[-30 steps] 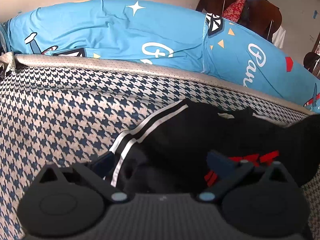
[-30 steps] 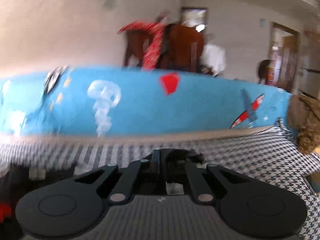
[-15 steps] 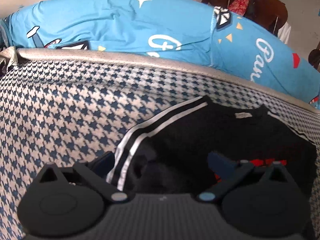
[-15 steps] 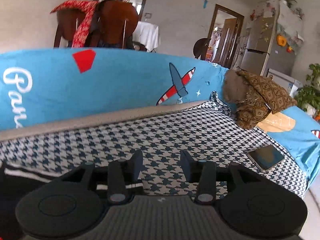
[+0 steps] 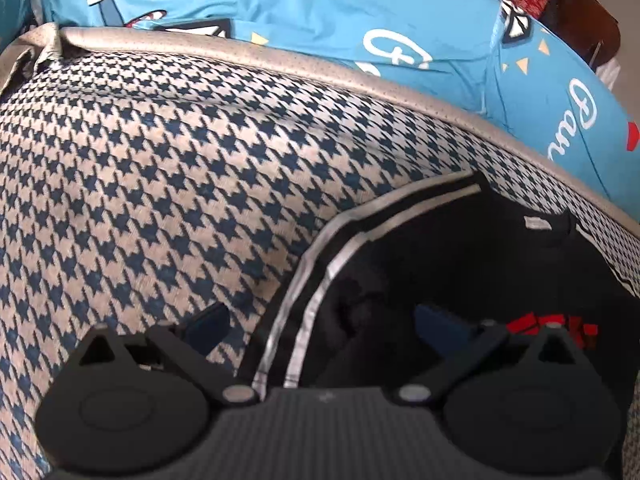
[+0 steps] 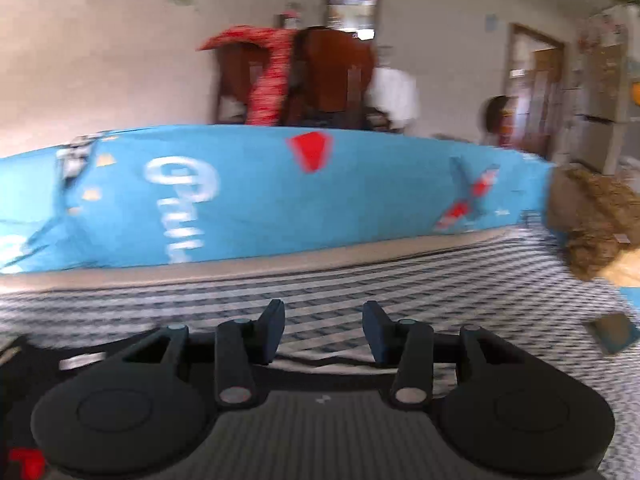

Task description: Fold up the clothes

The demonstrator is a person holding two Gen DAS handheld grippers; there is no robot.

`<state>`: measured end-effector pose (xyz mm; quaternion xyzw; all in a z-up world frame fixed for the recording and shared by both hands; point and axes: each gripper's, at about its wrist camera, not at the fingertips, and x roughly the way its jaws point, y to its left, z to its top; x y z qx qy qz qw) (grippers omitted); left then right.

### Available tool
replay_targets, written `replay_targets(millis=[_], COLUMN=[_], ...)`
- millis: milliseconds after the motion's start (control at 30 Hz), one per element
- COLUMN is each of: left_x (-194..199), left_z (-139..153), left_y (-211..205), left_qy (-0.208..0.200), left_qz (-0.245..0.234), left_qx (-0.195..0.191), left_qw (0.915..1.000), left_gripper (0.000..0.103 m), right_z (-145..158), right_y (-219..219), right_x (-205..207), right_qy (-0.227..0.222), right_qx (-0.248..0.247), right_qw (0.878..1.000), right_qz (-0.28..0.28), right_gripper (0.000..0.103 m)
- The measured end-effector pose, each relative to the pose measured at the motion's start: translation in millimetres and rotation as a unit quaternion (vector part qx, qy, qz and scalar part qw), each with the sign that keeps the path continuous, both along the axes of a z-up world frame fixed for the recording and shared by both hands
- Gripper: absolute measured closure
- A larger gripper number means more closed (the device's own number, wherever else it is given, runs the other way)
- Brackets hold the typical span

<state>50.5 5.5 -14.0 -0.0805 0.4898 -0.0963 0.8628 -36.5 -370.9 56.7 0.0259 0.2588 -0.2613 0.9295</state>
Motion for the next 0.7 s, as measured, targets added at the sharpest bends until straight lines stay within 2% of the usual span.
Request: replay_targets(millis=[100, 167, 233, 333, 433, 700], left_x=[-0.8, -0.2, 1.2, 4.3, 4.2, 3.5], left_z=[9.4, 14.0, 18.1, 21.5, 21.5, 25.3], left_y=[6.3, 9.2, 13.3, 18.6, 24.2, 35.8], left_qy=[-0.021, -0.03, -0.037, -0.039, -0.037, -0.048], left_qz=[0.017, 0.026, 0.031, 0.036, 0.042, 0.056], left_qx=[-0.002, 0.004, 0.008, 0.005, -0.001, 0.015], left_qw=[0.9996, 0.9992, 0.9988, 0.9986, 0.9984, 0.9972], left_gripper=[0.0, 0.0, 0.0, 0.0, 0.0, 0.0], right_z=[-1.5, -3.4, -7.5, -13.6, -19.7, -25.9], right_y=[24.6, 44.4, 67.6, 102.4, 137.0, 198.7], right_x=[4.7, 7.3, 6.6, 5.5, 4.4, -3.1], right_qy=[-0.002, -0.005, 0.004, 0.016, 0.029, 0.035], right_qx=[0.036, 0.06, 0.059, 0.057, 0.054, 0.054], right_qw=[0.996, 0.988, 0.981, 0.964, 0.943, 0.9], right_qz=[0.079, 0.139, 0.187, 0.259, 0.328, 0.431], right_gripper=[0.059, 0.059, 0.059, 0.059, 0.059, 0.059])
